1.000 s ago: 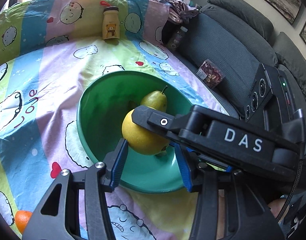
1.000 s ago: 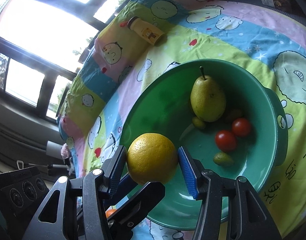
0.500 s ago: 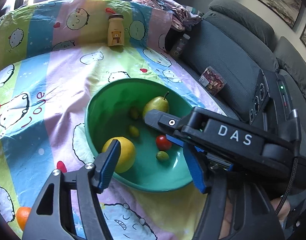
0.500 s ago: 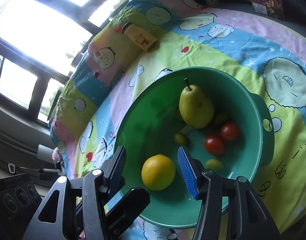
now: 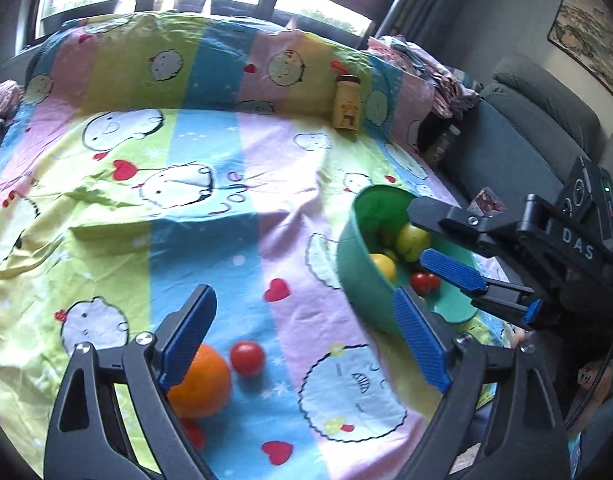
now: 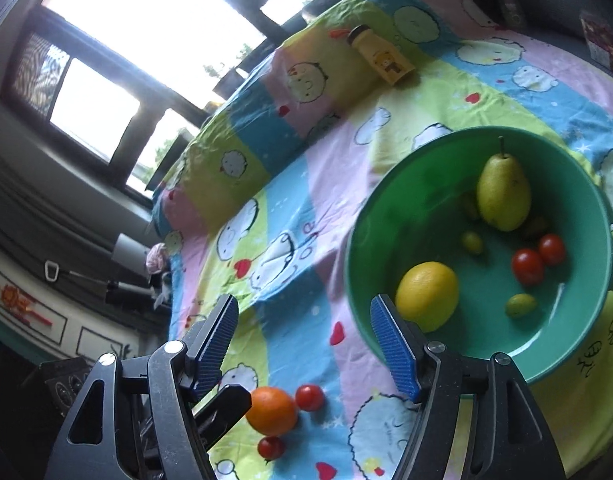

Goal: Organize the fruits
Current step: 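Move the open right gripper back to the orange, then close the right gripper on the orange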

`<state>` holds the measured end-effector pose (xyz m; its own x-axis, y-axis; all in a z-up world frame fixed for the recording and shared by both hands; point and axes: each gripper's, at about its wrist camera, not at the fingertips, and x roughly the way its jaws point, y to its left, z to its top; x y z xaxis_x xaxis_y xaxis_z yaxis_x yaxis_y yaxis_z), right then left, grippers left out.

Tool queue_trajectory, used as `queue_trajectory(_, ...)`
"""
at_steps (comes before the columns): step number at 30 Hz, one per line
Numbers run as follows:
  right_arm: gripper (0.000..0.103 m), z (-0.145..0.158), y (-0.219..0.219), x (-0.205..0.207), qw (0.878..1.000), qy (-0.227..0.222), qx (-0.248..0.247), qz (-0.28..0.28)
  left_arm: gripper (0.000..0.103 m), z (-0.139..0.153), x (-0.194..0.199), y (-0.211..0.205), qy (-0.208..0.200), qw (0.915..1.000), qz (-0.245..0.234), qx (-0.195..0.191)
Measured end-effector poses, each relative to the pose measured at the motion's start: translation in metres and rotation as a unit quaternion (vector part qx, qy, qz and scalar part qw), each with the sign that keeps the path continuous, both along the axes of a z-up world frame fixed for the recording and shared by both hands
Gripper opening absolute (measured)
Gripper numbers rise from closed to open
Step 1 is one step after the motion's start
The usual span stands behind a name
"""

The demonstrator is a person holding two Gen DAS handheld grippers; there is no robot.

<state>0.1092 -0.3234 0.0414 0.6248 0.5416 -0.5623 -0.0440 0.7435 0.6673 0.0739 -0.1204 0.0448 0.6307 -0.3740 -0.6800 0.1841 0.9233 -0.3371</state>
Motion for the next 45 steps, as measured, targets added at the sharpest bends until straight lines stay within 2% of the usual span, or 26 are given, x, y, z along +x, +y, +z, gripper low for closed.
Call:
queue_trajectory(4, 0.075, -0.001, 0.036, -0.001, 0.998, 0.009, -0.028, 0.048, 0.09, -0.015, -0.011, 0.039, 0.029, 0.9977, 0.062, 0.0)
queue_trajectory(9, 0.08, -0.018, 0.073, -0.008, 0.994, 0.03, -0.033, 0.097, 0.09, -0.036, -0.025, 0.073, 0.06, 0.9932, 0.099, 0.0)
queue_trajectory(14, 0.08, -0.039, 0.097, -0.01, 0.99, 0.058, -0.046, 0.123, 0.09, -0.055, -0.037, 0.09, 0.081, 0.9924, 0.089, -0.026)
queue_trajectory(21, 0.08, -0.055, 0.123, -0.006, 0.983, 0.075, -0.059, 0.159, 0.09, -0.07, -0.033, 0.08, 0.092, 0.9937, 0.057, -0.028)
queue_trajectory(25, 0.08, -0.062, 0.132, -0.006, 0.979, 0.088, -0.044, 0.176, 0.09, -0.077, -0.029, 0.078, 0.105, 0.9925, 0.044, -0.044)
queue_trajectory(33, 0.078, -0.071, 0.142, -0.006, 0.976, 0.104, -0.055, 0.185, 0.09, -0.083, -0.026, 0.075, 0.118, 0.9912, 0.037, -0.048)
queue_trajectory(45, 0.073, -0.074, 0.145, -0.005, 0.975, 0.104, -0.088, 0.174, 0.087, -0.088, -0.023, 0.075, 0.128, 0.9891, 0.035, -0.062)
